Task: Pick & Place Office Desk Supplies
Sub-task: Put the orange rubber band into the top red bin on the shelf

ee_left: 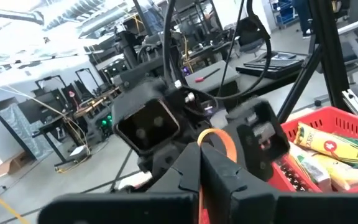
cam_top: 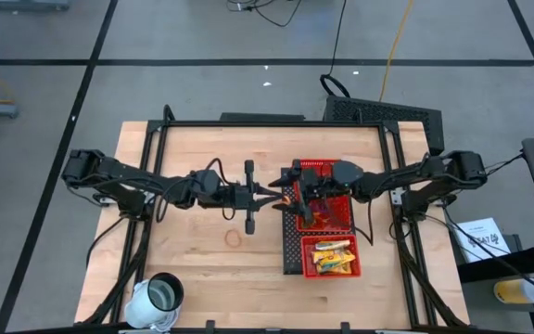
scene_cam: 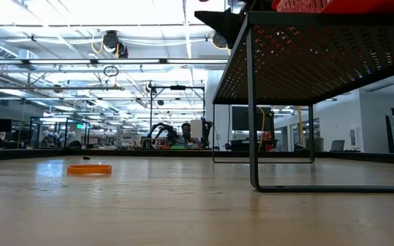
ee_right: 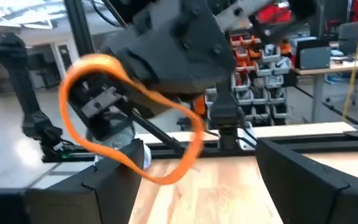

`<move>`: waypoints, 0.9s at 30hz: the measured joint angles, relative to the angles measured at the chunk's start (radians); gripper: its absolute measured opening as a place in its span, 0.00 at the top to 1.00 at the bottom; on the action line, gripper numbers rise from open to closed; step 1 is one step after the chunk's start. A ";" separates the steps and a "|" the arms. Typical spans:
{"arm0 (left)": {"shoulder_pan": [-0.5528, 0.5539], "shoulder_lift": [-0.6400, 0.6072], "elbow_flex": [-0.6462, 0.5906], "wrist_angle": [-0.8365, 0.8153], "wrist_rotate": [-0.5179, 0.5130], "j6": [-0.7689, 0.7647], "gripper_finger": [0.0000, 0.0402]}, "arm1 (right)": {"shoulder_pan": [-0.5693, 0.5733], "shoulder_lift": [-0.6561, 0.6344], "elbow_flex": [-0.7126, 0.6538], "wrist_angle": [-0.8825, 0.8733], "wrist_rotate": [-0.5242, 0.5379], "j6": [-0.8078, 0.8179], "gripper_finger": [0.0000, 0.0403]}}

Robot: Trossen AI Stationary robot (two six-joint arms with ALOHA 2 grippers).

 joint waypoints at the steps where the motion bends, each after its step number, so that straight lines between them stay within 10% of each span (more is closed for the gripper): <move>1: 0.000 0.000 0.000 -0.003 0.000 -0.002 0.99 | 0.000 0.003 0.000 0.013 -0.008 0.005 0.28; 13: 0.006 0.000 0.000 -0.010 0.000 -0.022 0.98 | 0.000 0.009 0.000 0.028 -0.012 0.004 0.42; 27: 0.019 0.000 0.000 -0.045 -0.001 -0.062 0.97 | 0.028 0.009 -0.001 0.049 -0.023 -0.144 0.89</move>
